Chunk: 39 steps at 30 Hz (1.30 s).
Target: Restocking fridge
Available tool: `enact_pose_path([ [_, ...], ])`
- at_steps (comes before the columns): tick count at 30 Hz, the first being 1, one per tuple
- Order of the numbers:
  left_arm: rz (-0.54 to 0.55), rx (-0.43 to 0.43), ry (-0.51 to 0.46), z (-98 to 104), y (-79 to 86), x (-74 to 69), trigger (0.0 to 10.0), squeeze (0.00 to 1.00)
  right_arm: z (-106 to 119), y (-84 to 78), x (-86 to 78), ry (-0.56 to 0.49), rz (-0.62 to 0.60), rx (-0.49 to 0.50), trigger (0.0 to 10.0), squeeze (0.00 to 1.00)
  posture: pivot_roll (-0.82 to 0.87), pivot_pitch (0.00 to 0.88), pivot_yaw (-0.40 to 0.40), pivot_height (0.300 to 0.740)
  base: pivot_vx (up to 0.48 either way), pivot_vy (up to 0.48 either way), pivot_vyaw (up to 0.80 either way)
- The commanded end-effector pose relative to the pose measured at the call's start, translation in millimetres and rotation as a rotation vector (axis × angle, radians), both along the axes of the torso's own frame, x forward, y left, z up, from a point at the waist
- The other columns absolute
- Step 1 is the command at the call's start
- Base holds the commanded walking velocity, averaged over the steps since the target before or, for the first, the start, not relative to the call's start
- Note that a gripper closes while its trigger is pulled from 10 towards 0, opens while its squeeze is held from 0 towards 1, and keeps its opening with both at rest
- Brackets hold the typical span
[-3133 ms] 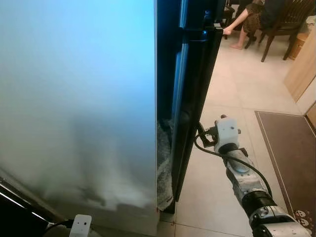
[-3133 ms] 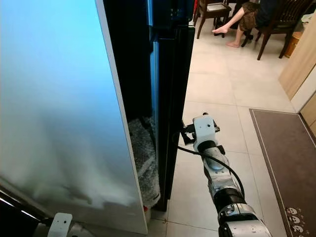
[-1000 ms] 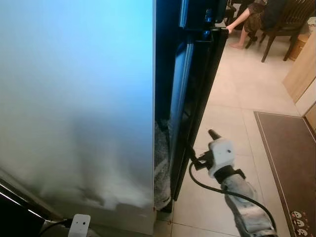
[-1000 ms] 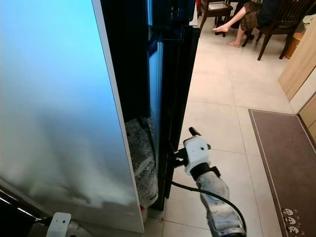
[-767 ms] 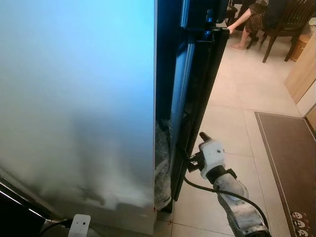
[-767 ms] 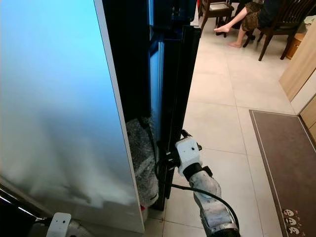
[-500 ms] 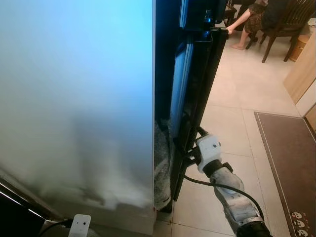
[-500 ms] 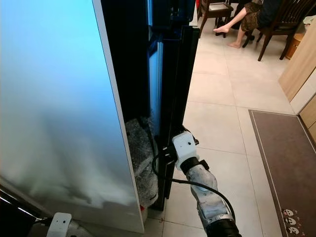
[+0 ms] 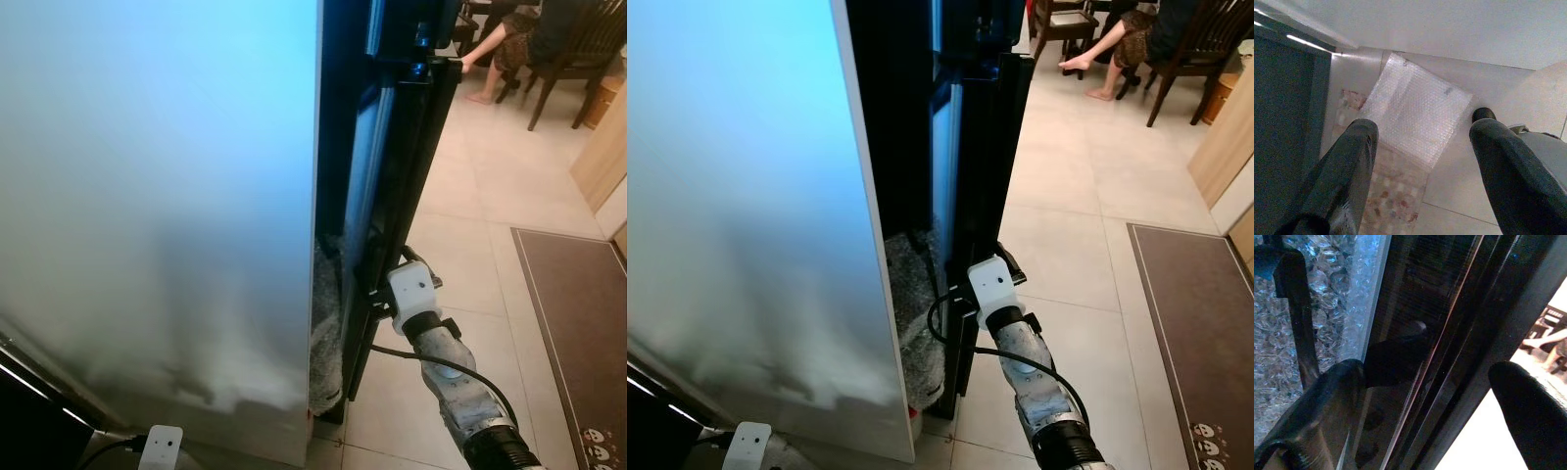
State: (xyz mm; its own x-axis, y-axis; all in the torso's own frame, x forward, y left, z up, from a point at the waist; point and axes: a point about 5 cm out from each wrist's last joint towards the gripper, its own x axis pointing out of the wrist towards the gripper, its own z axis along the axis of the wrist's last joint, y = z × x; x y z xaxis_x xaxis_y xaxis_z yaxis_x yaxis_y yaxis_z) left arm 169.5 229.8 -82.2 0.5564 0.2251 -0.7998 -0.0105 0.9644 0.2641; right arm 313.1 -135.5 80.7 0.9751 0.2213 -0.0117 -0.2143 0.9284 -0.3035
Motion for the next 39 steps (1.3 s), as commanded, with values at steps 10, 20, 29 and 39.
enact_pose_path([
  [10,0.012,0.001,0.015,-2,0.5,-4.0,10.0,0.0,3,-39.0,4.2,-0.05,-0.249,-0.023,10.0,0.0,-0.13,0.0,-0.004,0.74,0.0,0.0,0.0],
  [20,0.008,0.001,0.017,-2,0.2,-4.0,10.0,0.0,-16,-89.4,-18.1,-0.002,-0.531,0.006,10.0,0.0,-0.13,0.0,-0.004,0.74,0.0,0.0,0.0],
  [29,-0.001,-0.001,0.018,-2,-0.7,-4.0,10.0,0.0,-58,-130.8,-63.3,0.143,-0.806,0.034,10.0,0.0,-0.14,0.0,-0.003,0.74,0.0,0.0,0.0],
  [39,-0.004,-0.001,0.021,-2,-1.1,-4.0,10.0,0.0,-100,-126.2,-93.0,0.358,-0.796,0.051,10.0,0.0,-0.14,0.0,-0.005,0.74,0.0,0.0,0.0],
])
